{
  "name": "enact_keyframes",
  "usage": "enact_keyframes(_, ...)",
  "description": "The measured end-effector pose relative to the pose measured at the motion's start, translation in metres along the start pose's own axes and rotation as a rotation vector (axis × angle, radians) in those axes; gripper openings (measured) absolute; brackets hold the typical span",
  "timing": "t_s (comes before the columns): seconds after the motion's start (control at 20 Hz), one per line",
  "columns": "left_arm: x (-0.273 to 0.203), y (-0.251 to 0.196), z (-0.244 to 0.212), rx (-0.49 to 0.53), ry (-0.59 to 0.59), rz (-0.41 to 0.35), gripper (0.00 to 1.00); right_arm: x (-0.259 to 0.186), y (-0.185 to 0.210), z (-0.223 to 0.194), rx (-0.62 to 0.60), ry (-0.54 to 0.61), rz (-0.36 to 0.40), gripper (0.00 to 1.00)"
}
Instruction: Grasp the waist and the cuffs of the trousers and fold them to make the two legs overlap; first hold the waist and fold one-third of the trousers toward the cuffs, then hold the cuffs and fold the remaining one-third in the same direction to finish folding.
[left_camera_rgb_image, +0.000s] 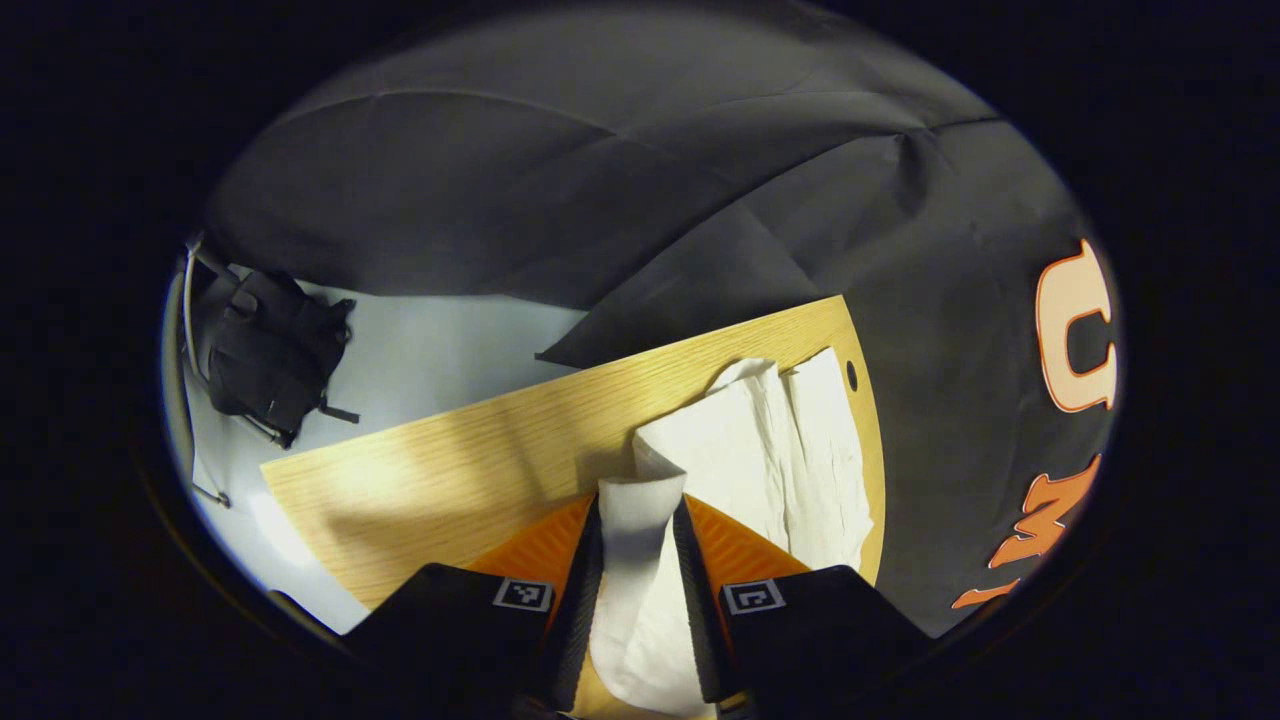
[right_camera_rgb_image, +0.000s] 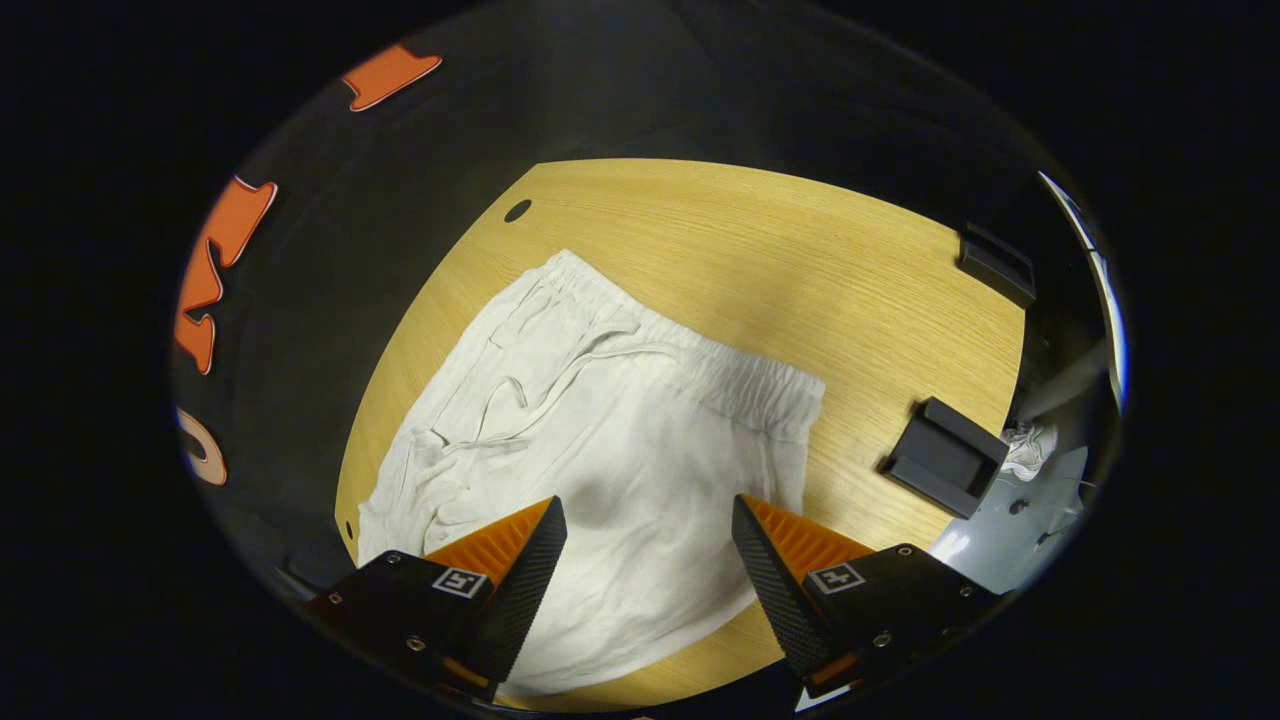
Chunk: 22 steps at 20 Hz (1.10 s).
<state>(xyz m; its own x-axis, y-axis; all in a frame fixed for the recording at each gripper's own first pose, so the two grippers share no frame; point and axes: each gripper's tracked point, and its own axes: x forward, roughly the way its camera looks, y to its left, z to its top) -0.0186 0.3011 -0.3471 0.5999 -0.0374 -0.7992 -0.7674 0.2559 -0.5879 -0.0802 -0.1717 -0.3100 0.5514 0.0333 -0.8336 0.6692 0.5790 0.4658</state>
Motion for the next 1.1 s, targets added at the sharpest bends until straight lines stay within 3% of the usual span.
enact_keyframes(0.05, -0.001, 0.006, -0.002, 0.014, 0.005, 0.023, 0.47, 0.0, -0.008, 0.001, 0.008, -0.001, -0.013, 0.94)
enact_keyframes(0.1, -0.002, 0.009, -0.001, 0.02, -0.002, 0.039, 0.24, 0.001, -0.015, 0.002, 0.022, -0.001, -0.021, 1.0)
enact_keyframes(0.15, -0.004, 0.009, -0.001, 0.018, 0.003, 0.049, 0.14, 0.002, -0.022, 0.004, 0.036, -0.002, -0.026, 1.0)
enact_keyframes(0.3, -0.005, 0.01, -0.001, 0.056, -0.002, 0.087, 0.07, 0.004, -0.034, 0.007, 0.076, 0.0, -0.027, 1.0)
enact_keyframes(0.6, -0.014, -0.003, 0.005, 0.164, -0.031, 0.096, 0.06, 0.008, -0.064, 0.015, 0.112, -0.006, -0.082, 0.96)
enact_keyframes(0.85, -0.019, -0.005, 0.006, 0.171, -0.03, 0.099, 0.06, 0.027, -0.051, 0.021, 0.11, -0.004, -0.036, 0.88)
enact_keyframes(0.9, -0.02, -0.007, 0.007, 0.174, -0.033, 0.091, 0.07, 0.03, -0.049, 0.021, 0.103, 0.002, -0.041, 0.74)
enact_keyframes(0.95, -0.021, -0.009, 0.007, 0.177, -0.037, 0.084, 0.06, 0.033, -0.048, 0.024, 0.111, 0.004, -0.038, 0.78)
enact_keyframes(1.0, -0.022, -0.013, 0.009, 0.177, -0.04, 0.074, 0.07, 0.037, -0.051, 0.023, 0.126, 0.017, -0.041, 0.72)
enact_keyframes(1.1, -0.027, -0.026, 0.012, 0.178, -0.046, 0.053, 0.07, 0.04, -0.054, 0.026, 0.192, 0.025, -0.043, 0.38)
